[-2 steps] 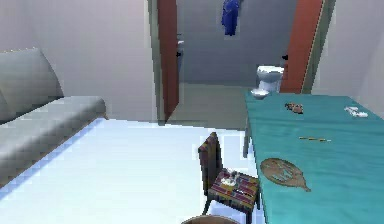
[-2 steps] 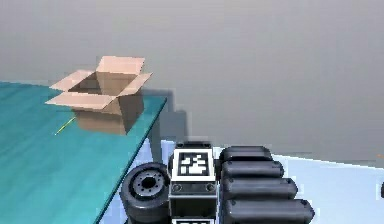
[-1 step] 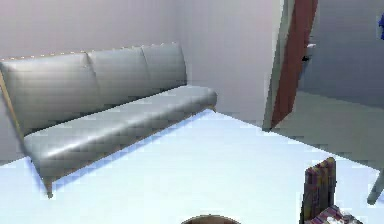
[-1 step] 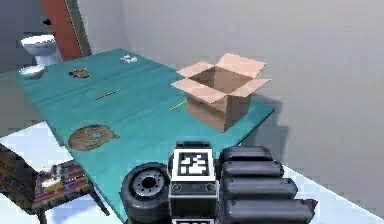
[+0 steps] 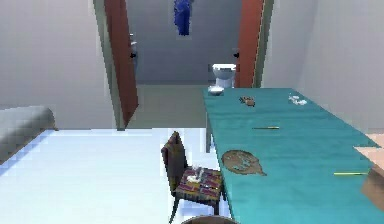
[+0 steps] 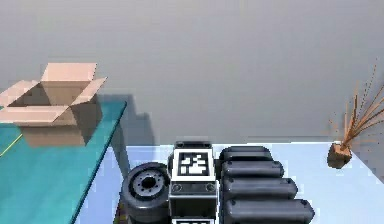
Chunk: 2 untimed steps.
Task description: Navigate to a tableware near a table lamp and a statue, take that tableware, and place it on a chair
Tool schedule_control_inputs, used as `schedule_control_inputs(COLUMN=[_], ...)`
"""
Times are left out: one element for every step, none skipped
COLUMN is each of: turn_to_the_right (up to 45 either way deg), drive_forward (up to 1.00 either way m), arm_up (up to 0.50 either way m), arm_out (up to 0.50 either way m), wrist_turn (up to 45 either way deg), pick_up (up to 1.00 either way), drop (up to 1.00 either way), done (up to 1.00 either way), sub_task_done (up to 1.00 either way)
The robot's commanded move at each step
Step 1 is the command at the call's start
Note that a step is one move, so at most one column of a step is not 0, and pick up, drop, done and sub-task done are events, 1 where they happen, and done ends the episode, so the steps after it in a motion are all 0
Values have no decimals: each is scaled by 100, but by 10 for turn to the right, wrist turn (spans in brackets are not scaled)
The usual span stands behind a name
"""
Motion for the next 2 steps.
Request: schedule_control_inputs(turn_to_the_right=[210,-450], drive_forward=[0,0], arm_up=[0,0], arm_out=[0,0], wrist_turn=[0,0], pick_up=[0,0], drop=[0,0], done=[0,0], sub_task_done=[0,0])
